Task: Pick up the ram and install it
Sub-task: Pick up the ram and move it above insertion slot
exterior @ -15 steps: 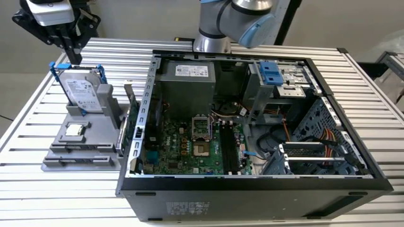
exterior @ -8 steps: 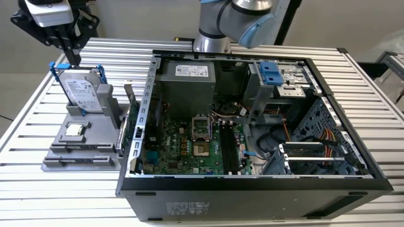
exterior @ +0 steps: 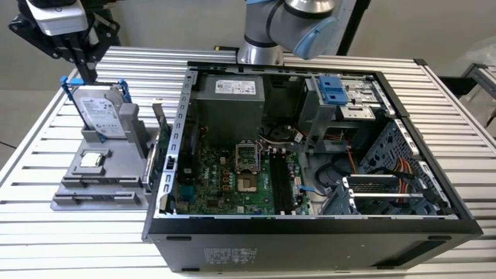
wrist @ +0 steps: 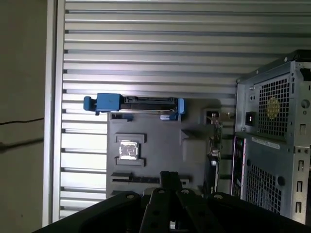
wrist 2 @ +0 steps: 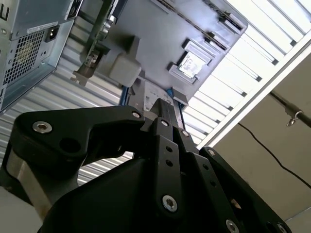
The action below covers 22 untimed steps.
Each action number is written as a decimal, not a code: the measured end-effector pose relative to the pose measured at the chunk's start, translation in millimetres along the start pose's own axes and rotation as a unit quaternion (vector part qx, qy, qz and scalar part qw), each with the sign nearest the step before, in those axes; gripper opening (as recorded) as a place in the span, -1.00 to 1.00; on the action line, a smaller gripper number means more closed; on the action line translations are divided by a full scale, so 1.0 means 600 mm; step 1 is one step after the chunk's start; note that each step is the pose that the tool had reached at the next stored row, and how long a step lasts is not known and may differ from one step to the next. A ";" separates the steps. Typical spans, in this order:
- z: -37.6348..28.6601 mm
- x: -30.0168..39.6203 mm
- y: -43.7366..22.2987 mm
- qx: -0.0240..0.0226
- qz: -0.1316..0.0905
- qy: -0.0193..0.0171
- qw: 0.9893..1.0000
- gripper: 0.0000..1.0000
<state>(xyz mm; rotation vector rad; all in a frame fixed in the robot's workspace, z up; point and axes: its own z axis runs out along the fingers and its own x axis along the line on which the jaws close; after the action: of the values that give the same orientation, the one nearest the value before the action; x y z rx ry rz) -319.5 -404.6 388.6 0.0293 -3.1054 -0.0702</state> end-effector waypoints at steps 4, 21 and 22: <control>0.000 0.005 -0.004 0.000 -0.003 0.000 1.000 -1.00; 0.001 0.009 -0.038 0.001 -0.019 0.001 1.000 -1.00; 0.001 0.009 -0.040 0.001 -0.020 0.001 1.000 -1.00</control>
<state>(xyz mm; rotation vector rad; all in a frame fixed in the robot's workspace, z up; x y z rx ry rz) -324.3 -428.7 387.2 0.0920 -3.1033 -0.0689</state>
